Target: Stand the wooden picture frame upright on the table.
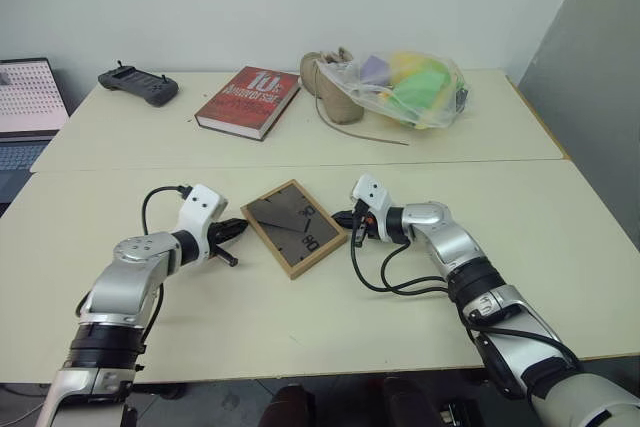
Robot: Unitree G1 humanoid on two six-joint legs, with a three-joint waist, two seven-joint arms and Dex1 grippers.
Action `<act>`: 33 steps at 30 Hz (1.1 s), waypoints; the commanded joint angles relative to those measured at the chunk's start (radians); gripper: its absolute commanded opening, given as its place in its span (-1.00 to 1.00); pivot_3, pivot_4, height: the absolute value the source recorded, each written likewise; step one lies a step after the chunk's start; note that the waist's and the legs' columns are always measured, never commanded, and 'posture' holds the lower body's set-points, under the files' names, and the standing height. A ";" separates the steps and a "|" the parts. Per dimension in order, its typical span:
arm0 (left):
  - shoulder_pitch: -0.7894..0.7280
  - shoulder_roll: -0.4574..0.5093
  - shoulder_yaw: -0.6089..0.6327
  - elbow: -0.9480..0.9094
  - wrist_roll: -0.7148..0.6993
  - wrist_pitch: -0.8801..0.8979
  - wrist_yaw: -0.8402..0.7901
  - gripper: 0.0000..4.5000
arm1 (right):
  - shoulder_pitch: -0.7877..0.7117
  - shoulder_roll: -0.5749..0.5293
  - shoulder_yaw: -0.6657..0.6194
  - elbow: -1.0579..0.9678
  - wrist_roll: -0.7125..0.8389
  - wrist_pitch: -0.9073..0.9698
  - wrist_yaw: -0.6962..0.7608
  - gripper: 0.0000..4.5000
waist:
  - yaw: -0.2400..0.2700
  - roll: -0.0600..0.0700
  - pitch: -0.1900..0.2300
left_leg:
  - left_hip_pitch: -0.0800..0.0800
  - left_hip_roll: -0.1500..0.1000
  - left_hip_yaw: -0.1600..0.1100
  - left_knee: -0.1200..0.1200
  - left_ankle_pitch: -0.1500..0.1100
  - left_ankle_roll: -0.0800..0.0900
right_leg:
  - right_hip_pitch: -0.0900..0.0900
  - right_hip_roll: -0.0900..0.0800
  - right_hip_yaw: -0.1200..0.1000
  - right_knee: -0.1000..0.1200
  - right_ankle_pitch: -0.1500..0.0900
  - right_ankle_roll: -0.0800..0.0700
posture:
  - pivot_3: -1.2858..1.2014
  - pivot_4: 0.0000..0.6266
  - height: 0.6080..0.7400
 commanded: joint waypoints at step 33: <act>0.155 0.215 0.101 -0.361 -0.472 0.598 -0.426 -0.47 | 0.135 -0.332 0.001 -0.351 0.027 0.151 0.146 -1.00 | -0.004 0.000 0.000 | 0.000 0.001 -0.001 0.000 0.000 0.001 | 0.001 0.001 0.000 -0.001 0.000 0.000 | 0.03 -0.52 1.00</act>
